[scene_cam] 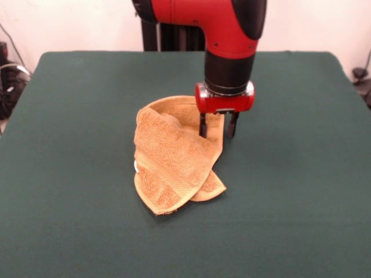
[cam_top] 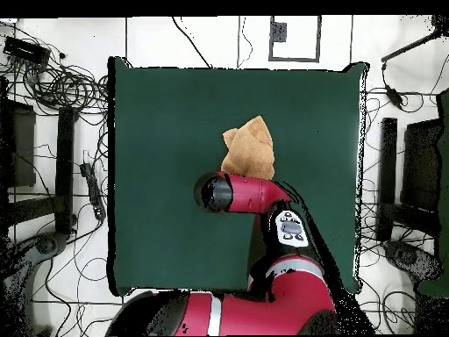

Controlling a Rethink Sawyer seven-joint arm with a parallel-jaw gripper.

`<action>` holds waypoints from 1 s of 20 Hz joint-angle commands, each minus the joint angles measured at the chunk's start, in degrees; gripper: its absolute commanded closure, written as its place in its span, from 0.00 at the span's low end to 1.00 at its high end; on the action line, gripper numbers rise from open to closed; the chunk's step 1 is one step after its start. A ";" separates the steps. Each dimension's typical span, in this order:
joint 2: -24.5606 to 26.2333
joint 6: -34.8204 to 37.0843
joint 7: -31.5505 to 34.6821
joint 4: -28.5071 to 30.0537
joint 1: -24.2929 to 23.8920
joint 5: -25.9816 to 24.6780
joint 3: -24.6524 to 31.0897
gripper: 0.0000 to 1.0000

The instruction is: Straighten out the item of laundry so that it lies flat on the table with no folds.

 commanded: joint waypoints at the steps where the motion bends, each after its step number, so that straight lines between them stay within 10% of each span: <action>1: 1.34 -5.19 6.30 0.04 0.48 -1.46 5.98 0.00; 20: 1.31 -7.59 7.13 1.08 0.29 -1.17 5.97 0.00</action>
